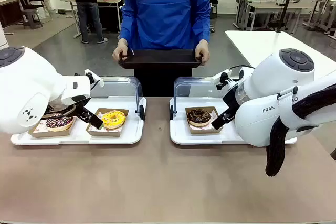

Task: Provide the desired donut to the person.
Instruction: Pick up and lift the Paper togo box containing the Donut pointed at by the person.

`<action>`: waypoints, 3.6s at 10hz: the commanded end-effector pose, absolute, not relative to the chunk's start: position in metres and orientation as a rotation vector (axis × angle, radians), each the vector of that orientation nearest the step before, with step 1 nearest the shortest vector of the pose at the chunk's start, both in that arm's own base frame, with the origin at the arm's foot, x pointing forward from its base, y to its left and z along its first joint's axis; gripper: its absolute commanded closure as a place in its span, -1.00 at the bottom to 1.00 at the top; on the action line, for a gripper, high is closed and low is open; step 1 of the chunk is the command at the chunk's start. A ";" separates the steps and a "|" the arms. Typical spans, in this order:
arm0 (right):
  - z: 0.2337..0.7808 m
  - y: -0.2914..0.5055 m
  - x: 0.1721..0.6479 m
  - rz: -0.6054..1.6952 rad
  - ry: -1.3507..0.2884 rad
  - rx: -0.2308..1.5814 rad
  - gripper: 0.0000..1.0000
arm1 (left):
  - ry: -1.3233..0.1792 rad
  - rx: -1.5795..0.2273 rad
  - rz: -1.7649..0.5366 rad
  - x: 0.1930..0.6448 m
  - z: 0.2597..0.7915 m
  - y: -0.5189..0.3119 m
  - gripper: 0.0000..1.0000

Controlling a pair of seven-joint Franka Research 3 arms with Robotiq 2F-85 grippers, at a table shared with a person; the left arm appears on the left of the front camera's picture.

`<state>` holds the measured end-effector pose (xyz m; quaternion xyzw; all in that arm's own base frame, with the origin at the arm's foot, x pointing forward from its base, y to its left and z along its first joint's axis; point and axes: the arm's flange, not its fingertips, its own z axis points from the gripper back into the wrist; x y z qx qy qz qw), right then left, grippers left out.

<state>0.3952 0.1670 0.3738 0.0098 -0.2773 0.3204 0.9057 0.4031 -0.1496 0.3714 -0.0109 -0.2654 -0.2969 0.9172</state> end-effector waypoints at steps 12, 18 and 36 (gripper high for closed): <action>0.374 0.167 0.395 0.662 -0.573 0.020 -1.00 | -0.547 -0.022 -0.611 0.403 0.371 -0.150 -1.00; 0.410 0.123 0.385 0.780 -0.564 0.087 -1.00 | -0.498 -0.110 -0.689 0.396 0.402 -0.111 -1.00; 0.527 -0.028 0.317 1.011 -0.977 0.360 -1.00 | -0.811 -0.426 -0.772 0.308 0.524 0.055 -1.00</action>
